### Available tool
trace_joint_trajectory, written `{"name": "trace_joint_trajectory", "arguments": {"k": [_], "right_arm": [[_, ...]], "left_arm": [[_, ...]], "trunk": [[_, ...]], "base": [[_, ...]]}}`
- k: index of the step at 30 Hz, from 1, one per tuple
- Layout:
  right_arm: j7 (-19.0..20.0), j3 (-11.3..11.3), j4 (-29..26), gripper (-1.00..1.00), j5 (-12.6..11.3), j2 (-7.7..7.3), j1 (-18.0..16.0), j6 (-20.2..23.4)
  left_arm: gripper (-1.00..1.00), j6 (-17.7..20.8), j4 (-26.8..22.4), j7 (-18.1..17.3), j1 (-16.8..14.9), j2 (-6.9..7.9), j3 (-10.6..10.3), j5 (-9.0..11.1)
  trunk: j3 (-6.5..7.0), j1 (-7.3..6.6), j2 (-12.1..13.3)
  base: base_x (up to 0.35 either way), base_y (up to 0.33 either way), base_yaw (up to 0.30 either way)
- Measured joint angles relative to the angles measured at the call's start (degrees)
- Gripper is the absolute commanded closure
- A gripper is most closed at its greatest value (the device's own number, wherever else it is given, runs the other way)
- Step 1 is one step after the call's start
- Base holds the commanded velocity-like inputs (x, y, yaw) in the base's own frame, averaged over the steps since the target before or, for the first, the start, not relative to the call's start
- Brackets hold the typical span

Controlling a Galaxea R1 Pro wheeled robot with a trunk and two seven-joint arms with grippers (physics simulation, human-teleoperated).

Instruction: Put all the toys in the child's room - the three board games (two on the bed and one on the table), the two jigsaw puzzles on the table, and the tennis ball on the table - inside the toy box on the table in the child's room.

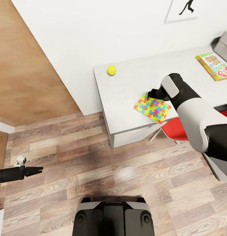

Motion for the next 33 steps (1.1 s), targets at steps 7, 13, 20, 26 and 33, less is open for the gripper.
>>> {"name": "trace_joint_trajectory", "arguments": {"k": [7, 13, 20, 26, 33], "right_arm": [[0.0, 0.0, 0.0, -1.0, -0.1, -0.01, 0.0, -0.1], [0.0, 0.0, 0.0, -1.0, 0.3, -0.03, 0.0, 0.0], [0.0, 0.0, 0.0, -1.0, 0.1, -0.03, 0.0, 0.0], [0.0, 0.0, 0.0, -1.0, 0.1, -0.02, 0.0, 0.0], [-0.1, 0.1, 0.0, -1.0, 0.8, -0.05, 0.0, 0.1]], "left_arm": [[-1.0, 0.0, 0.0, 0.0, 0.0, 0.0, 0.0, 0.0], [-1.0, 0.0, 0.0, 0.0, 0.0, 0.0, 0.0, 0.0], [-1.0, 0.0, 0.0, 0.0, 0.0, 0.0, 0.0, 0.0], [-1.0, 0.0, 0.0, 0.0, 0.0, -0.07, 0.0, 0.0], [-1.0, 0.0, 0.0, 0.0, 0.0, -0.15, 0.1, 0.0]], "trunk": [[0.0, 0.0, 0.0], [0.0, 0.0, 0.0], [0.0, -0.02, 0.0], [0.0, 0.0, 0.0], [0.0, -0.02, 0.0]], "base": [[-0.093, 0.001, 0.0], [-0.1, 0.043, 0.0], [-0.015, 0.007, 0.0], [-0.039, 0.036, 0.0], [-0.021, 0.042, 0.0]]}}
